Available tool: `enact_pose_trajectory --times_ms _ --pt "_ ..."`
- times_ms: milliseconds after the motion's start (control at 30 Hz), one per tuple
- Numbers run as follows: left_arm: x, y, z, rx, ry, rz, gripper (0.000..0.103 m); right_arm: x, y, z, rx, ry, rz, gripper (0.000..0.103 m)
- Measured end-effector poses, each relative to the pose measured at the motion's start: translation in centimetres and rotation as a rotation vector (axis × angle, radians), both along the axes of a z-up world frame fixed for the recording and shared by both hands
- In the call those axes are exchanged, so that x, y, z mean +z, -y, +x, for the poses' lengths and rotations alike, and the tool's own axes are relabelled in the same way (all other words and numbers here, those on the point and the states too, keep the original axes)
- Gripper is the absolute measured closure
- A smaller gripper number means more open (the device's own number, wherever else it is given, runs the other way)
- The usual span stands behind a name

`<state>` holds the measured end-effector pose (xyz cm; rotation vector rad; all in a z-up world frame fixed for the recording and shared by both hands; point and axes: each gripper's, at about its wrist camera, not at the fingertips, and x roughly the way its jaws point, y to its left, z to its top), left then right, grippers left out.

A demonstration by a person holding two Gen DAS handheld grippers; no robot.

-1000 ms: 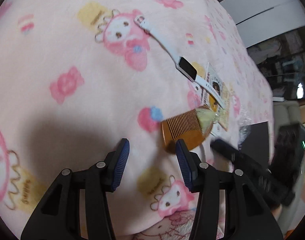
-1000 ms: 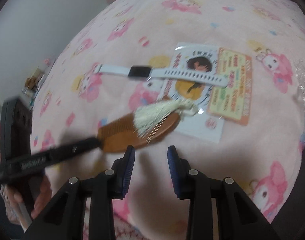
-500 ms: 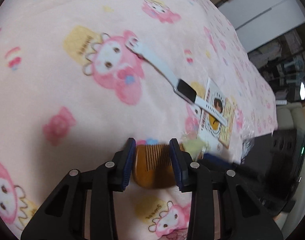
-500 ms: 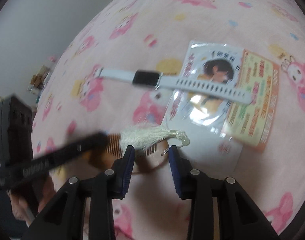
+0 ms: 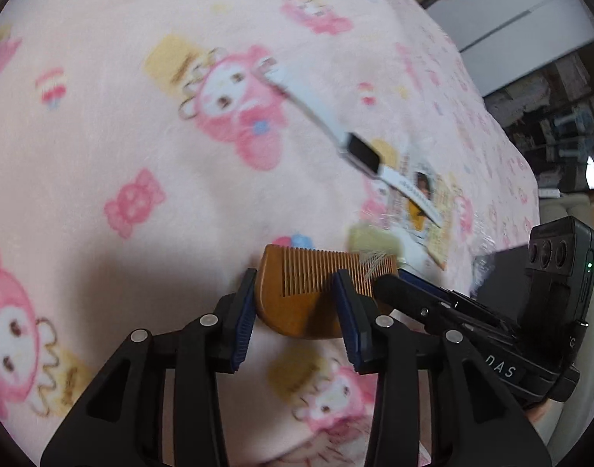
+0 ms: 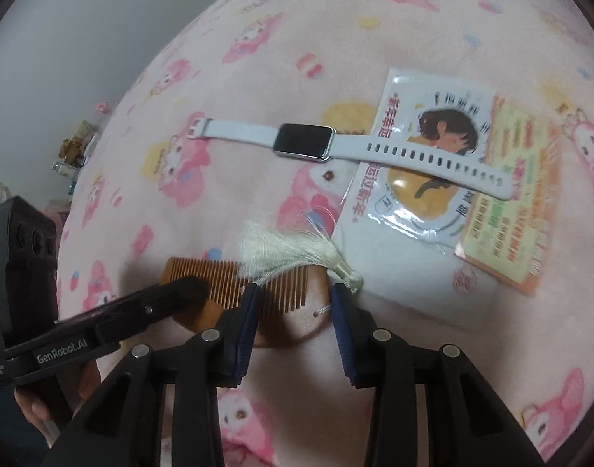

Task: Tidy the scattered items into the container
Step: 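Close the right tool on the wooden comb and lift it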

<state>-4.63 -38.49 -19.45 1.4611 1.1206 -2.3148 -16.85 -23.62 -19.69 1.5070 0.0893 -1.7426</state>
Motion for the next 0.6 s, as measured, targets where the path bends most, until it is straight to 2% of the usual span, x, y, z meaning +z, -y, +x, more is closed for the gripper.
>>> enact_pose_trajectory --times_ms 300,400,600 --pt "5.9 -4.6 2.5 -0.076 -0.098 0.025 0.064 6.8 -6.8 3.4 -0.103 -0.061 -0.074 0.069" --pt "7.8 -7.3 2.6 -0.114 -0.131 0.037 0.064 9.0 -10.1 4.5 -0.155 -0.088 -0.098 0.069" --pt "11.7 -13.8 1.6 -0.212 -0.184 0.010 0.064 12.6 -17.0 6.1 -0.253 -0.138 -0.141 0.069"
